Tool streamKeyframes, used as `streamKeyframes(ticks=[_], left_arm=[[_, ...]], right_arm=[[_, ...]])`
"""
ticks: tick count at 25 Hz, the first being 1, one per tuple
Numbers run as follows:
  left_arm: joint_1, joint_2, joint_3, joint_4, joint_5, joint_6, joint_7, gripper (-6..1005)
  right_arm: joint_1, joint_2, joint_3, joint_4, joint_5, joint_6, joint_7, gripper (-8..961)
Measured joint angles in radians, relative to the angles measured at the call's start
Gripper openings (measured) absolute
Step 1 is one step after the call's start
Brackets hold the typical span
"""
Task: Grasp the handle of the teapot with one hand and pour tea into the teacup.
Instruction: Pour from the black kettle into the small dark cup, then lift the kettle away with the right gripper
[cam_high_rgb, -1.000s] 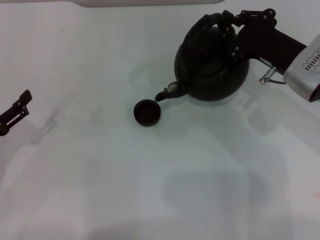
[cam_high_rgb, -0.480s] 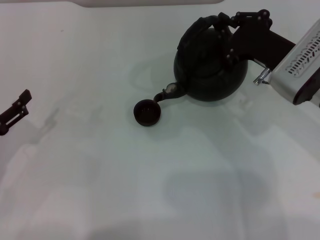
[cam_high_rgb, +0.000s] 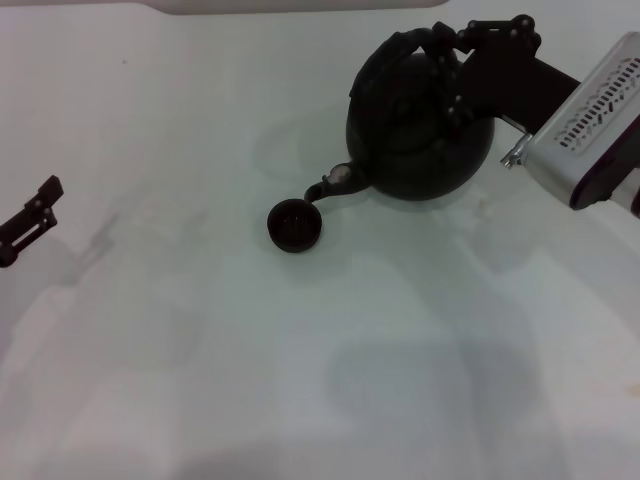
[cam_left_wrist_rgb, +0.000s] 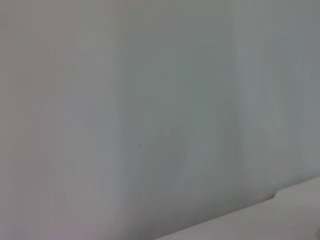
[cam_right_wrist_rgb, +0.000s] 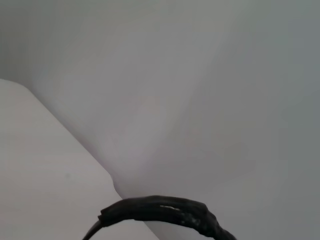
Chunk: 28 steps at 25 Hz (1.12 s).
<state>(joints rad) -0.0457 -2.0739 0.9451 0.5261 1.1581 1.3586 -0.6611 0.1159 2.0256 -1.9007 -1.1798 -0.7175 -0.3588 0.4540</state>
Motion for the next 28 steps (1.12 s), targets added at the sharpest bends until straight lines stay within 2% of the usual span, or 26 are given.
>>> streamKeyframes(ticks=[19,28], left_arm=[[-0.008,0.001,-0.014,-0.008,0.0,-0.001,0.011,861],[-0.01,0.001,-0.021,-0.012,0.0,-0.001,0.011,861]], right_arm=[[-0.012,-0.001,-0.12,-0.109,-0.003,0.217,-0.079,112],[-0.021,-0.002,-0.134,-0.137,-0.005,0.226,-0.11,111]])
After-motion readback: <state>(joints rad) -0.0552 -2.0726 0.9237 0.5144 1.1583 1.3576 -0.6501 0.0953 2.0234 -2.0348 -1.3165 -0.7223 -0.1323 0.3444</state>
